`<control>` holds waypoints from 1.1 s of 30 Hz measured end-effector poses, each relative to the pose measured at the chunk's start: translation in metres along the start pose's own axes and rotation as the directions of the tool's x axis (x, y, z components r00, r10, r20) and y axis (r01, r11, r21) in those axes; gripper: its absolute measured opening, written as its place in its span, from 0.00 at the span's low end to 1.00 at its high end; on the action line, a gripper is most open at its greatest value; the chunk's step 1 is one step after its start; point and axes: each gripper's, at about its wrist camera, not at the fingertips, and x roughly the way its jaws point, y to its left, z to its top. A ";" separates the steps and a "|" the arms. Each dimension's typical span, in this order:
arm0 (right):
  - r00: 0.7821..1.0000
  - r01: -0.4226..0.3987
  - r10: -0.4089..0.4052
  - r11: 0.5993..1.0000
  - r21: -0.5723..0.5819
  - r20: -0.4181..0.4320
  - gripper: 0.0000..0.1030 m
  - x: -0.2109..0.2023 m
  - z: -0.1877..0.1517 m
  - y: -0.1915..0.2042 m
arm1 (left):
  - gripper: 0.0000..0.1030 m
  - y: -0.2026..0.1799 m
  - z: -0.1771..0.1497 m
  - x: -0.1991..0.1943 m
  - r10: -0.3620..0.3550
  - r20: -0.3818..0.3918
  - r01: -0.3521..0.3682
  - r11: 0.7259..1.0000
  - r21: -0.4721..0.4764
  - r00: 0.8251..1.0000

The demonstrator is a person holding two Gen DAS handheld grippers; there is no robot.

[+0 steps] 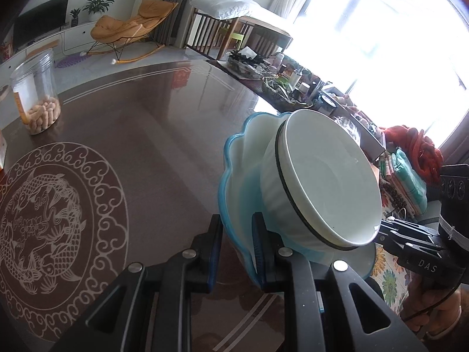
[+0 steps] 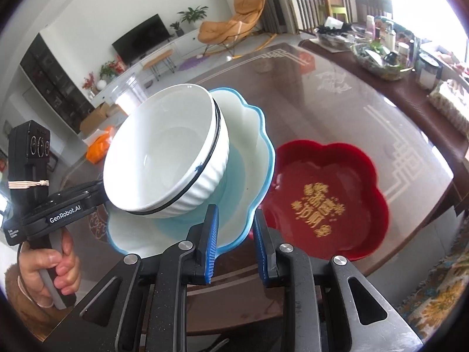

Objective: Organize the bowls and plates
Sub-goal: 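Lower the bowl stack onto the red plates with both grippers, then open both grippers and withdraw them from the stack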

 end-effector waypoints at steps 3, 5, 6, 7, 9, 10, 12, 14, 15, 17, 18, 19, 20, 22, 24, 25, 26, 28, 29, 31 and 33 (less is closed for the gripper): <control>0.999 0.046 -0.047 0.999 0.026 0.017 0.24 -0.010 0.001 -0.022 | 0.18 -0.020 0.005 0.025 -0.041 -0.019 0.041 0.999 0.000 0.999; 0.997 0.073 -0.074 0.996 0.045 0.021 0.24 -0.013 -0.001 -0.036 | 0.18 -0.033 0.006 0.040 -0.055 -0.029 0.055 0.998 0.005 0.998; 0.996 0.084 -0.085 0.995 0.055 0.020 0.24 -0.013 -0.001 -0.043 | 0.18 -0.038 0.007 0.047 -0.059 -0.033 0.059 0.998 0.008 0.998; 0.995 0.092 -0.093 0.993 0.068 0.017 0.24 -0.013 -0.003 -0.050 | 0.18 -0.043 0.007 0.054 -0.059 -0.037 0.060 0.998 0.012 0.998; 0.995 0.103 -0.103 0.991 0.088 0.005 0.24 -0.009 -0.008 -0.064 | 0.18 -0.049 0.005 0.067 -0.053 -0.046 0.054 0.998 0.022 0.997; 0.994 0.105 -0.105 0.990 0.098 -0.004 0.24 -0.005 -0.012 -0.070 | 0.19 -0.051 0.004 0.072 -0.046 -0.053 0.048 0.998 0.029 0.998; 0.994 0.109 -0.107 0.988 0.108 -0.022 0.24 0.003 -0.018 -0.080 | 0.19 -0.053 -0.001 0.084 -0.028 -0.074 0.032 0.999 0.043 0.997; 0.993 0.111 -0.107 0.987 0.119 -0.040 0.23 0.013 -0.022 -0.087 | 0.19 -0.052 -0.008 0.096 -0.016 -0.100 0.021 0.999 0.045 0.995; 0.993 0.113 -0.109 0.986 0.124 -0.044 0.23 0.016 -0.025 -0.090 | 0.20 -0.052 -0.011 0.100 -0.014 -0.100 0.018 0.999 0.044 0.995; 0.994 0.107 -0.104 0.986 0.127 -0.029 0.23 0.018 -0.027 -0.093 | 0.19 -0.056 -0.013 0.102 0.002 -0.096 0.005 0.997 0.076 0.995; 0.993 0.115 -0.113 0.986 0.118 -0.025 0.22 0.016 -0.027 -0.092 | 0.20 -0.058 -0.013 0.105 0.015 -0.104 -0.004 0.995 0.098 0.995; 0.993 0.117 -0.114 0.986 0.118 -0.028 0.22 0.016 -0.026 -0.093 | 0.21 -0.061 -0.014 0.106 0.028 -0.109 -0.014 0.992 0.126 0.994; 0.993 0.115 -0.112 0.987 0.115 -0.029 0.22 0.016 -0.025 -0.094 | 0.21 -0.065 -0.013 0.107 0.037 -0.119 -0.019 0.989 0.149 0.992; 0.993 0.116 -0.113 0.989 0.092 -0.041 0.23 0.017 -0.022 -0.094 | 0.25 -0.069 -0.013 0.105 0.057 -0.133 -0.034 0.985 0.172 0.989; 0.993 0.108 -0.104 0.992 0.069 -0.058 0.34 0.021 -0.022 -0.090 | 0.28 -0.067 -0.010 0.096 0.052 -0.121 -0.032 0.986 0.164 0.991; 0.993 0.098 -0.094 0.993 0.068 -0.065 0.40 0.022 -0.022 -0.090 | 0.41 -0.065 -0.008 0.089 0.065 -0.098 -0.048 0.985 0.165 0.993; 0.994 0.093 -0.088 0.993 0.069 -0.064 0.44 0.023 -0.023 -0.090 | 0.51 -0.064 -0.006 0.081 0.095 -0.071 -0.083 0.983 0.164 0.993; 0.995 0.087 -0.083 0.993 0.077 -0.054 0.45 0.022 -0.025 -0.092 | 0.84 -0.055 -0.003 0.065 0.122 -0.013 -0.119 0.982 0.150 0.992; 0.996 0.082 -0.078 0.993 0.085 -0.049 0.46 0.021 -0.026 -0.093 | 0.84 -0.051 -0.002 0.059 0.126 0.008 -0.126 0.981 0.145 0.992; 0.995 0.094 -0.090 0.991 0.091 -0.042 0.52 0.019 -0.027 -0.093 | 0.84 -0.043 -0.002 0.052 0.143 0.010 -0.143 0.981 0.131 0.990; 0.996 0.090 -0.087 0.991 0.100 -0.030 0.55 0.016 -0.028 -0.094 | 0.84 -0.036 -0.004 0.044 0.159 0.026 -0.161 0.981 0.107 0.987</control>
